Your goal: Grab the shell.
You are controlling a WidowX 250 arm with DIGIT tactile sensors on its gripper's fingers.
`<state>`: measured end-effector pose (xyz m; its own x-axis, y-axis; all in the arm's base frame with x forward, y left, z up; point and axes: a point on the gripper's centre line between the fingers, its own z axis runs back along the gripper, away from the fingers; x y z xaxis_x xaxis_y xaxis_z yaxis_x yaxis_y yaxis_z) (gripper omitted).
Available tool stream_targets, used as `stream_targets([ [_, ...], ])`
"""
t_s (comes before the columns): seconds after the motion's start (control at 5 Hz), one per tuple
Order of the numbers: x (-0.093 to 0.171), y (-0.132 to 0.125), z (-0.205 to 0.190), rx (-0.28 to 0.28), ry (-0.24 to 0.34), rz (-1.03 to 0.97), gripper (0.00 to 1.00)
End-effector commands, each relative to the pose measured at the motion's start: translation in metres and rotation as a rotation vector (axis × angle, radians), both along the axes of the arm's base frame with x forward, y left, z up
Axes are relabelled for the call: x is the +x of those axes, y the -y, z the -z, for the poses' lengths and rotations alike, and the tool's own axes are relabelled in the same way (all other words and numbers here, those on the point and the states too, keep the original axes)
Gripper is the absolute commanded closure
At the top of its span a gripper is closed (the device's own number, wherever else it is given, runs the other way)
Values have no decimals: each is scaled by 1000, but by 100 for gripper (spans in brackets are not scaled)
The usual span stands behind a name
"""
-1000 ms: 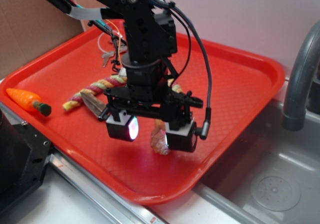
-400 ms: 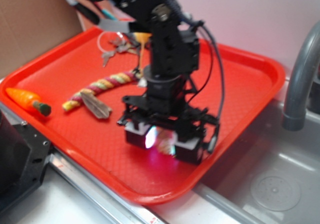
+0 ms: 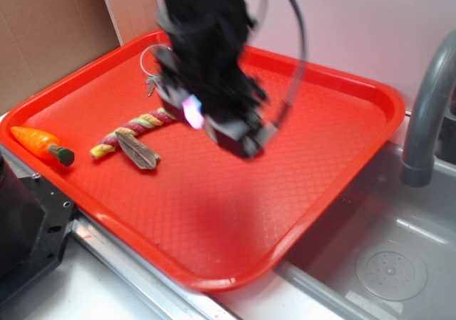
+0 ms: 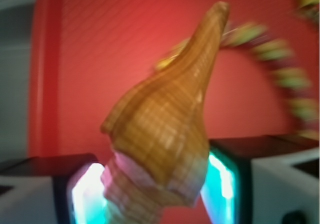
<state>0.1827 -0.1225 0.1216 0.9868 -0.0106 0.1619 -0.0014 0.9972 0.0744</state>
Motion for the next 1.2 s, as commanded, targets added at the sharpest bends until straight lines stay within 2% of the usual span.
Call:
stream_targets([
  [0.0, 5, -48, -75, -33, -23, 127, 100],
  [0.2, 1, -75, -67, -43, -159, 2, 100],
  [0.4, 5, -96, -54, -68, -188, -18, 100],
  [0.8, 18, -94, -39, -86, -139, 69, 100],
  [1.0, 20, -89, -38, -70, -143, 77, 100],
])
